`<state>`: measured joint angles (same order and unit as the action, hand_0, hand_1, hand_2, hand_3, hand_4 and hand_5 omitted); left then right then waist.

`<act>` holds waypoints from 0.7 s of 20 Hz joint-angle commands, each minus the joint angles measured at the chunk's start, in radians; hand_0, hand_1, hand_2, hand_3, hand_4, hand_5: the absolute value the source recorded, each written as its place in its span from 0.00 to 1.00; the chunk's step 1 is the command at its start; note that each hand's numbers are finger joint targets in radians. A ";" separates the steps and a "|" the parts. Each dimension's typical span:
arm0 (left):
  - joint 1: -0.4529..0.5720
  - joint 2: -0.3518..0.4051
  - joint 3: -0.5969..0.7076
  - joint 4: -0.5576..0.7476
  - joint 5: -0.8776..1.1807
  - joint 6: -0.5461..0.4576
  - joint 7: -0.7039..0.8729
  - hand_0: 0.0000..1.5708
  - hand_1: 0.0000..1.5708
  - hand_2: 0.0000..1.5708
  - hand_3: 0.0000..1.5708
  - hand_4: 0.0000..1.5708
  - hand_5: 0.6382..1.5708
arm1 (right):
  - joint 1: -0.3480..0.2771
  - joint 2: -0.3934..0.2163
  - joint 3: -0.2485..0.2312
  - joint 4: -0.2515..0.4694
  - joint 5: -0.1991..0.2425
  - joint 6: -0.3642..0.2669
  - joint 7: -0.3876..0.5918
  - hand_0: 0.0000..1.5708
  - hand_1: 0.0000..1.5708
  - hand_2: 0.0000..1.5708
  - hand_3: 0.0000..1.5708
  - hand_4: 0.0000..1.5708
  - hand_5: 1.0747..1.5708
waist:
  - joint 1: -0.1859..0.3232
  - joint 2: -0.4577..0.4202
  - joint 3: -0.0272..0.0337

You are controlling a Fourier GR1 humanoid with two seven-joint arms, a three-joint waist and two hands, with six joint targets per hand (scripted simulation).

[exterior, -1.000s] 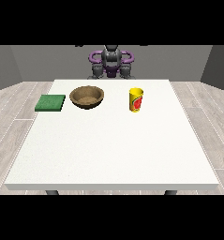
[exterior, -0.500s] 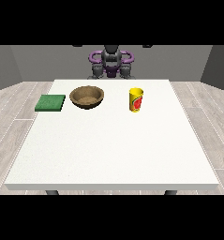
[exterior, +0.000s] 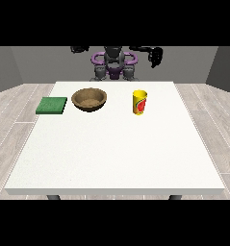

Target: Pick the cup and pour the ball into the bowl, then pick the bowl and place it on the pad

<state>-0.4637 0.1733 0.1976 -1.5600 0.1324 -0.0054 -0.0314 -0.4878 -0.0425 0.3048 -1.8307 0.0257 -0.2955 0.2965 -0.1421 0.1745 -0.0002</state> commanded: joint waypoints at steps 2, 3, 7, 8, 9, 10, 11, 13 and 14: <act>0.100 0.008 0.049 0.149 -0.012 -0.049 -0.236 0.00 0.00 0.00 0.00 0.00 0.85 | 0.023 -0.048 -0.066 -0.092 -0.039 0.048 0.000 0.00 0.00 0.00 0.00 0.00 1.00 | -0.020 0.042 -0.0005; 0.109 -0.002 0.046 0.188 -0.012 -0.062 -0.285 0.00 0.00 0.00 0.00 0.00 0.84 | 0.011 -0.045 -0.062 -0.094 -0.032 0.049 0.005 0.00 0.00 0.00 0.00 0.00 1.00 | -0.015 0.064 -0.0007; 0.111 -0.044 0.018 0.293 -0.068 -0.030 -0.396 0.00 0.00 0.00 0.00 0.00 0.82 | 0.016 -0.080 -0.122 -0.100 -0.068 0.101 -0.018 0.00 0.00 0.00 0.00 0.00 0.99 | -0.026 0.088 -0.0002; 0.079 0.001 0.048 0.374 -0.049 -0.071 -0.427 0.00 0.00 0.00 0.00 0.00 0.82 | 0.014 -0.054 -0.101 -0.104 -0.021 0.060 0.021 0.00 0.00 0.00 0.00 0.00 0.99 | -0.005 0.063 -0.0005; 0.055 0.025 0.072 0.418 -0.016 -0.099 -0.413 0.00 0.00 0.00 0.00 0.00 0.82 | 0.066 -0.055 -0.093 -0.109 -0.028 0.081 -0.021 0.00 0.00 0.00 0.00 0.00 0.99 | -0.009 0.055 -0.0003; 0.090 -0.004 0.036 0.429 -0.043 -0.104 -0.459 0.00 0.00 0.00 0.00 0.00 0.82 | 0.050 -0.065 -0.126 -0.104 -0.047 0.090 0.025 0.00 0.00 0.00 0.00 0.00 0.99 | 0.011 0.024 -0.0003; 0.065 0.037 0.083 0.490 -0.026 -0.124 -0.512 0.00 0.00 0.00 0.00 0.00 0.82 | 0.042 -0.057 -0.099 -0.131 -0.018 0.080 0.005 0.00 0.00 0.00 0.00 0.00 0.99 | -0.007 0.078 -0.0006; 0.008 0.061 0.093 0.527 -0.018 -0.109 -0.436 0.00 0.00 0.00 0.00 0.00 0.83 | 0.034 -0.096 -0.188 -0.130 -0.087 0.123 0.059 0.00 0.00 0.00 0.00 0.00 1.00 | -0.015 0.026 -0.0002; 0.048 0.012 0.074 0.550 -0.061 -0.067 -0.555 0.00 0.00 0.00 0.00 0.00 0.84 | 0.020 -0.096 -0.200 -0.162 -0.123 0.143 0.034 0.00 0.00 0.00 0.00 0.00 0.99 | -0.036 0.070 -0.0003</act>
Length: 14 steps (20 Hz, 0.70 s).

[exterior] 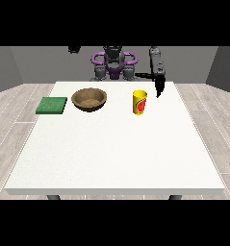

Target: Pick the cup and pour the ball into the bowl, then pick the bowl and place it on the pad

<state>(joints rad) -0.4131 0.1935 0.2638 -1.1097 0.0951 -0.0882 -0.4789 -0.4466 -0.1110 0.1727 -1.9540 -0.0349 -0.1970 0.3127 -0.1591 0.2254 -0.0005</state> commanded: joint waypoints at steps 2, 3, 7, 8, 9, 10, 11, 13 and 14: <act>-0.016 -0.029 0.006 0.128 -0.009 0.026 -0.074 0.00 0.00 0.00 0.00 0.00 0.86 | 0.048 -0.058 -0.092 -0.041 -0.097 0.088 0.013 0.00 0.00 0.00 0.00 0.00 1.00 | -0.040 -0.018 0.0003; -0.012 -0.039 -0.009 0.155 -0.022 0.028 -0.101 0.00 0.00 0.00 0.00 0.00 0.86 | 0.121 -0.035 -0.056 -0.030 -0.067 0.085 -0.033 0.00 0.00 0.00 0.00 0.00 0.99 | -0.023 -0.039 0.0004; -0.051 0.033 0.045 0.273 0.004 -0.018 -0.165 0.00 0.00 0.00 0.00 0.00 0.84 | 0.141 -0.044 -0.091 -0.074 -0.101 0.120 -0.054 0.00 0.00 0.00 0.00 0.00 0.99 | -0.042 -0.002 0.0003; -0.093 0.015 0.032 0.297 -0.005 -0.003 -0.181 0.00 0.00 0.00 0.00 0.00 0.85 | 0.076 -0.049 -0.141 -0.062 -0.130 0.116 -0.034 0.00 0.00 0.00 0.00 0.00 0.99 | -0.035 0.013 0.0001; -0.096 0.055 0.078 0.339 0.016 -0.017 -0.221 0.00 0.00 0.00 0.00 0.00 0.84 | 0.101 -0.075 -0.112 -0.125 -0.119 0.136 0.005 0.00 0.00 0.00 0.00 0.00 0.99 | -0.083 0.036 -0.0003; -0.102 -0.010 0.030 0.347 -0.014 0.027 -0.209 0.00 0.00 0.00 0.00 0.00 0.84 | 0.063 -0.069 -0.162 -0.085 -0.141 0.118 0.025 0.00 0.00 0.00 0.00 0.00 0.99 | -0.042 0.003 0.0000; -0.084 0.033 0.064 0.365 0.009 -0.011 -0.243 0.00 0.00 0.00 0.00 0.00 0.83 | 0.075 -0.112 -0.200 -0.114 -0.208 0.182 0.016 0.00 0.00 0.00 0.00 0.00 0.99 | -0.073 0.037 0.0000; -0.128 0.023 0.081 0.389 0.025 0.002 -0.270 0.00 0.00 0.00 0.00 0.00 0.84 | 0.094 -0.115 -0.209 -0.105 -0.205 0.205 -0.044 0.00 0.00 0.00 0.00 0.00 0.99 | -0.089 0.084 0.0001; -0.157 0.006 0.068 0.425 -0.007 0.055 -0.303 0.00 0.00 0.00 0.00 0.00 0.85 | 0.082 -0.096 -0.168 -0.148 -0.165 0.170 -0.005 0.00 0.00 0.00 0.00 0.00 0.99 | -0.104 0.083 -0.0004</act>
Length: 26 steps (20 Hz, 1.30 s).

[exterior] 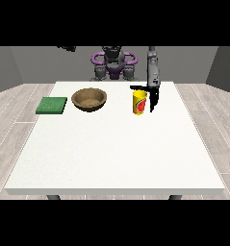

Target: Pick the cup and pour the ball into the bowl, then pick the bowl and place it on the pad

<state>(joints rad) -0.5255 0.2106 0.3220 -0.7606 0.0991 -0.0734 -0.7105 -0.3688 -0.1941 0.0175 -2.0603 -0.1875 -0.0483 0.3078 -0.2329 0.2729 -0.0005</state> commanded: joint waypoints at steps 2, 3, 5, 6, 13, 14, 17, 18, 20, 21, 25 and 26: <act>-0.016 -0.009 0.011 0.104 -0.009 0.031 -0.081 0.00 0.00 0.00 0.00 0.00 0.85 | 0.060 -0.025 -0.050 -0.063 -0.062 0.055 -0.017 0.00 0.00 0.00 0.00 0.00 0.99 | -0.046 0.011 0.0002; -0.037 0.043 0.036 0.135 0.004 -0.002 -0.097 0.00 0.00 0.00 0.00 0.00 0.85 | 0.012 -0.068 -0.088 -0.096 -0.090 0.069 0.033 0.00 0.00 0.00 0.00 0.00 0.99 | -0.057 0.037 -0.0003; -0.056 0.052 0.049 0.191 -0.003 0.010 -0.172 0.00 0.00 0.00 0.00 0.00 0.84 | 0.029 -0.037 -0.026 -0.182 -0.034 0.030 0.056 0.00 0.00 0.00 0.00 0.00 0.99 | -0.064 0.069 -0.0011; -0.094 0.075 0.065 0.186 0.017 0.007 -0.126 0.00 0.00 0.00 0.00 0.00 0.83 | -0.027 -0.091 -0.127 -0.136 -0.108 0.063 0.064 0.00 0.00 0.00 0.00 0.00 0.99 | -0.064 0.086 -0.0007; -0.015 0.070 -0.004 0.195 -0.135 0.233 -0.270 0.84 0.84 1.00 1.00 0.66 0.91 | 0.044 -0.082 -0.160 -0.125 -0.144 0.100 0.001 0.00 0.00 0.00 0.00 0.00 0.98 | -0.077 0.093 0.0003; -0.014 0.079 -0.002 0.212 -0.147 0.264 -0.270 0.84 0.84 1.00 1.00 0.68 0.91 | 0.004 -0.112 -0.197 -0.141 -0.188 0.083 0.075 0.00 0.00 0.00 0.00 0.00 0.98 | -0.080 0.071 -0.0002; -0.050 0.093 0.006 0.230 -0.136 0.255 -0.242 0.84 0.84 1.00 1.00 0.68 0.90 | 0.066 -0.108 -0.236 -0.108 -0.228 0.141 0.005 0.00 0.00 0.00 0.00 0.08 0.98 | -0.075 0.062 0.0005; -0.083 0.050 -0.037 0.214 -0.175 0.315 -0.191 0.85 0.85 1.00 1.00 0.67 0.90 | 0.075 -0.099 -0.203 -0.084 -0.196 0.123 0.036 0.00 0.00 0.00 0.00 0.07 0.98 | -0.061 0.005 0.0007; -0.076 0.072 -0.065 0.198 -0.220 0.366 -0.157 0.85 0.85 1.00 1.00 0.70 0.92 | 0.061 -0.119 -0.237 -0.037 -0.246 0.139 0.057 0.00 0.00 0.00 0.00 0.07 0.98 | -0.050 -0.050 0.0014; -0.058 0.036 -0.100 0.187 -0.249 0.394 -0.121 0.85 0.85 1.00 1.00 0.70 0.92 | 0.084 -0.127 -0.262 0.014 -0.264 0.157 0.053 0.00 0.00 0.00 0.00 0.10 0.97 | -0.049 -0.109 0.0022; -0.129 -0.031 -0.197 0.174 -0.351 0.505 -0.008 0.87 0.87 1.00 1.00 0.71 0.93 | 0.084 -0.098 -0.245 0.083 -0.200 0.138 0.012 0.00 0.00 0.00 0.00 0.15 0.98 | 0.021 -0.143 0.0016; -0.146 -0.007 -0.191 0.194 -0.368 0.542 0.013 0.87 0.87 1.00 1.00 0.71 0.94 | 0.122 -0.073 -0.205 0.036 -0.198 0.153 0.002 0.00 0.00 0.00 0.00 0.15 0.98 | -0.020 -0.133 0.0014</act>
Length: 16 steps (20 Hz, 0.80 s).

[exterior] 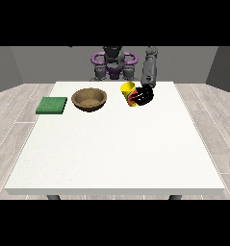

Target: Pick the cup and pour the ball into the bowl, then pick the bowl and place it on the pad

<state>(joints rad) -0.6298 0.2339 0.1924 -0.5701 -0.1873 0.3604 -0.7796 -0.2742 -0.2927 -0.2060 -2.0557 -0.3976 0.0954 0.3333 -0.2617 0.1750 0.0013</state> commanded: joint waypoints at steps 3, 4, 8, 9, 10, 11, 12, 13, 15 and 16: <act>-0.100 0.022 -0.104 0.021 -0.188 0.248 0.149 0.89 0.89 1.00 1.00 0.69 0.97 | -0.029 -0.013 -0.012 0.061 -0.026 0.036 -0.021 0.00 0.00 0.00 0.00 0.16 0.98 | -0.032 0.004 0.0004; -0.134 0.033 -0.122 0.046 -0.223 0.269 0.220 0.89 0.89 1.00 1.00 0.67 0.98 | -0.045 -0.020 0.006 0.053 -0.027 0.025 0.023 0.00 0.00 0.00 0.00 0.16 0.98 | -0.047 -0.012 0.0001; -0.219 0.012 -0.198 0.088 -0.346 0.363 0.391 0.90 0.90 1.00 1.00 0.62 0.99 | -0.040 0.008 0.017 0.109 -0.001 0.039 -0.043 0.00 0.00 0.00 0.00 0.19 0.98 | -0.037 -0.016 0.0004; -0.241 -0.008 -0.210 0.107 -0.365 0.371 0.424 0.90 0.90 1.00 1.00 0.62 0.99 | -0.090 -0.012 -0.001 0.109 -0.003 0.013 -0.009 0.00 0.00 0.00 0.00 0.19 0.98 | -0.035 -0.008 -0.0004; -0.241 -0.015 -0.213 0.111 -0.371 0.363 0.435 0.90 0.90 1.00 1.00 0.62 0.99 | -0.085 -0.022 -0.008 0.107 -0.038 0.029 0.015 0.00 0.00 0.00 0.00 0.20 0.98 | -0.030 -0.030 -0.0008; -0.246 -0.059 -0.243 0.110 -0.397 0.370 0.462 0.90 0.90 1.00 1.00 0.62 0.99 | -0.009 0.032 0.048 0.117 0.043 0.034 -0.061 0.00 0.00 0.00 0.00 0.20 0.98 | -0.019 -0.033 -0.0004; -0.223 -0.053 -0.229 0.121 -0.394 0.387 0.461 0.90 0.90 1.00 1.00 0.62 0.99 | -0.014 -0.005 -0.012 0.106 -0.015 0.053 -0.042 0.00 0.00 0.00 0.00 0.21 0.99 | -0.038 -0.035 -0.0008; -0.262 -0.019 -0.244 0.130 -0.429 0.392 0.491 0.90 0.90 1.00 1.00 0.62 0.99 | -0.036 -0.013 -0.029 0.140 -0.016 0.068 -0.077 0.00 0.00 0.00 0.00 0.21 0.98 | -0.032 -0.009 -0.0005; -0.290 -0.006 -0.278 0.152 -0.497 0.448 0.546 0.89 0.89 1.00 1.00 0.59 0.99 | -0.056 -0.025 -0.019 0.158 -0.016 0.073 -0.056 0.00 0.00 0.00 0.00 0.22 0.99 | -0.023 -0.010 -0.0003; -0.312 -0.001 -0.319 0.186 -0.553 0.438 0.605 0.86 0.86 1.00 1.00 0.54 1.00 | -0.050 0.017 0.017 0.153 0.026 0.023 -0.047 0.00 0.00 0.00 0.00 0.22 0.98 | -0.012 -0.053 0.0002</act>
<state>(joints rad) -0.8884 0.2180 -0.0605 -0.4377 -0.6254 0.7523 -0.2909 -0.3212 -0.2960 -0.2070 -1.9230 -0.3942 0.1346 0.2911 -0.2809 0.1471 0.0011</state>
